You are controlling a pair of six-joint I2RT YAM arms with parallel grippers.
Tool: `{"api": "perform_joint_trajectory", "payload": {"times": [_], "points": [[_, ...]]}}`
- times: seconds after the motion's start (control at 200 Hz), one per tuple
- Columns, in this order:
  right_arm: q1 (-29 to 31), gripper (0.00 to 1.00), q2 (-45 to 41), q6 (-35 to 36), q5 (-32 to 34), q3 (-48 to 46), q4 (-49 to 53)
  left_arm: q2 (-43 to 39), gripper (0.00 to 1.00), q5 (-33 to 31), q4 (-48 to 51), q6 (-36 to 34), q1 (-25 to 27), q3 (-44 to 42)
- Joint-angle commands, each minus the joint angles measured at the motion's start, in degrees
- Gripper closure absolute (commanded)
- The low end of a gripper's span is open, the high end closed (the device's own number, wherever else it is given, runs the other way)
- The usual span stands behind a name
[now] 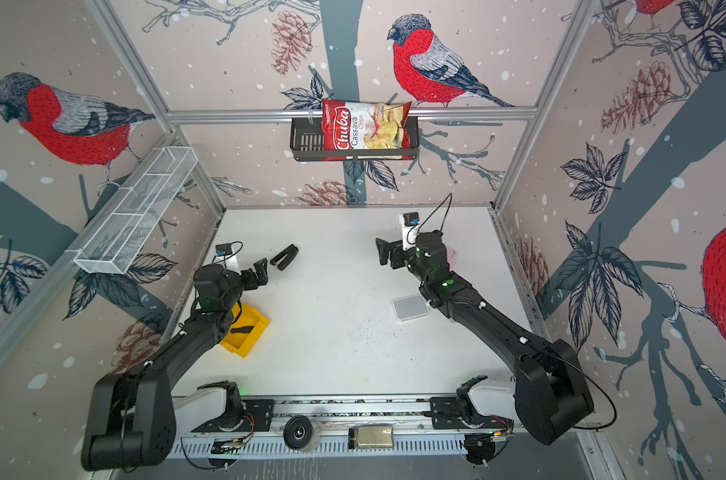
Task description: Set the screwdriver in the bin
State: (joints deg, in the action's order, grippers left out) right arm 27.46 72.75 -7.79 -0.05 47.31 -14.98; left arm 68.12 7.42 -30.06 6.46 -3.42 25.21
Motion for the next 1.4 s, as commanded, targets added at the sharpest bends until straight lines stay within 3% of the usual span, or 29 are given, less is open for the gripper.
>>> {"api": "perform_joint_trajectory", "payload": {"times": [0.0, 0.085, 0.215, 0.395, 0.5, 0.57, 0.771, 0.896, 0.976, 1.396], "points": [[-4.6, 0.00, -2.1, 2.2, 4.8, -3.4, -3.6, 2.5, 0.01, 2.1, -16.9, -6.1, 0.6, -3.2], [-8.7, 0.00, -3.8, 3.3, 9.4, -8.4, -6.2, 4.4, 0.01, 2.2, -21.5, -7.3, 0.8, -5.6], [-16.1, 0.00, -4.7, 4.5, 9.5, -17.5, -14.0, 5.4, 0.01, 1.1, -24.2, -9.1, 0.9, -8.2], [-22.0, 0.00, 0.5, 6.7, 12.9, -30.4, -36.3, 9.2, 0.01, -1.3, -33.2, -9.5, 0.9, -12.6], [-25.4, 0.00, 4.9, 4.3, 11.6, -33.1, -44.5, 10.4, 0.01, -2.5, -33.5, -8.1, 0.9, -11.7], [-27.4, 0.01, 6.1, 2.1, 9.0, -32.0, -44.4, 11.0, 0.01, -4.2, -34.4, -6.6, 0.8, -11.6], [-27.3, 0.01, 13.8, 3.1, 6.7, -35.1, -57.1, 17.1, 0.01, -4.3, -43.2, -5.4, 0.8, -12.8], [-27.3, 0.01, 13.3, 3.7, 5.4, -34.0, -54.0, 21.5, 0.01, -5.2, -48.6, -4.8, 0.9, -13.5], [-27.4, 0.01, 13.1, 3.6, 5.2, -33.8, -53.1, 20.3, 0.01, -5.2, -44.4, -4.6, 0.9, -12.4], [-27.4, 0.01, 13.2, 3.6, 5.3, -33.7, -53.2, 20.8, 0.01, -3.9, -45.0, -5.6, 0.9, -12.2]]}}
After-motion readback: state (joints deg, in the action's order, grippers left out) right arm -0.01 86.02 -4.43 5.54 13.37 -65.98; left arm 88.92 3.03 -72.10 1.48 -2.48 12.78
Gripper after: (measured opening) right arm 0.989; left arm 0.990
